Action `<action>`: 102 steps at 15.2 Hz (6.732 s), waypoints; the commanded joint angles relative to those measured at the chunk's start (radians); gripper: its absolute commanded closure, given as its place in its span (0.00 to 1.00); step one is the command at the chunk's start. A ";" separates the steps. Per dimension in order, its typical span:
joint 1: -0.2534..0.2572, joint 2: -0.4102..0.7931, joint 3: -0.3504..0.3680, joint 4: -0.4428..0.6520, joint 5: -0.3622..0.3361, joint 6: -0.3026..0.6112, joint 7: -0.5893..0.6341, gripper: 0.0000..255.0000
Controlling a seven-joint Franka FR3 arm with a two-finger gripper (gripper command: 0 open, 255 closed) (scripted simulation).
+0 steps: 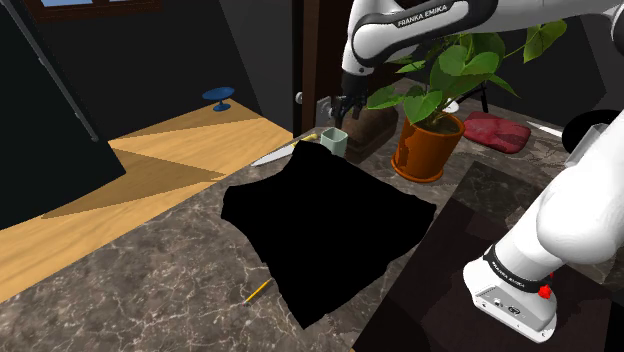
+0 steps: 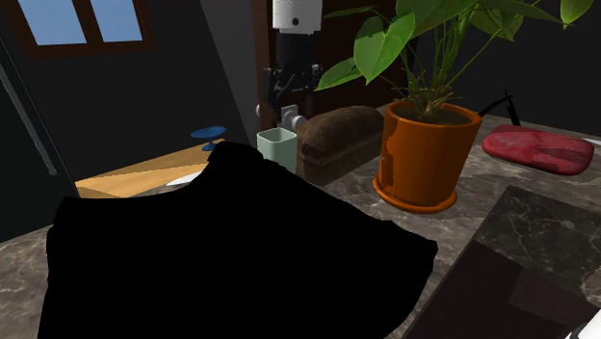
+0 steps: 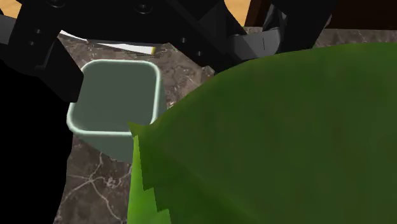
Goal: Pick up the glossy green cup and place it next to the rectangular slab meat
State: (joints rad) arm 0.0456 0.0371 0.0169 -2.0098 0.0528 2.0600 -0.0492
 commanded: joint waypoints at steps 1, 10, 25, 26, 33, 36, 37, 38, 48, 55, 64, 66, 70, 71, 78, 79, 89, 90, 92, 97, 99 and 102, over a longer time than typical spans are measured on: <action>0.002 0.077 0.001 0.071 -0.008 0.007 -0.007 0.00; 0.004 0.117 0.003 0.017 -0.007 0.101 -0.007 0.00; 0.004 0.117 0.003 0.017 -0.007 0.101 -0.007 1.00; 0.004 0.117 0.003 0.017 -0.007 0.101 -0.007 1.00; 0.003 0.082 0.003 0.069 -0.008 0.014 -0.004 1.00; 0.003 0.069 0.002 0.094 -0.009 -0.024 -0.002 1.00; 0.003 0.065 0.002 0.103 -0.009 -0.037 -0.002 1.00; 0.003 0.062 0.002 0.112 -0.009 -0.049 -0.001 1.00; 0.002 0.037 0.002 0.217 -0.011 -0.178 0.003 1.00; 0.002 0.033 0.002 0.305 -0.012 -0.271 0.007 1.00; 0.002 0.044 0.001 0.440 -0.013 -0.395 0.011 1.00; 0.002 0.049 0.001 0.474 -0.013 -0.424 0.012 1.00; -0.018 -0.002 -0.015 0.433 -0.011 -0.436 -0.024 1.00; -0.028 -0.029 -0.024 0.401 -0.011 -0.431 -0.043 1.00; -0.092 -0.190 -0.097 0.218 -0.021 -0.414 -0.179 1.00; -0.101 -0.209 -0.109 0.197 -0.025 -0.414 -0.199 1.00; -0.197 -0.356 -0.236 0.061 -0.077 -0.426 -0.410 1.00; -0.207 -0.365 -0.250 0.054 -0.084 -0.429 -0.432 1.00; -0.226 -0.381 -0.280 0.043 -0.098 -0.433 -0.477 1.00; -0.271 -0.404 -0.359 0.034 -0.131 -0.444 -0.592 1.00; -0.288 -0.406 -0.392 0.039 -0.144 -0.448 -0.641 1.00; -0.313 -0.399 -0.445 0.054 -0.160 -0.453 -0.715 1.00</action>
State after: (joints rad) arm -0.2573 -0.3638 -0.4069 -1.9625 -0.1003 1.6105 -0.7330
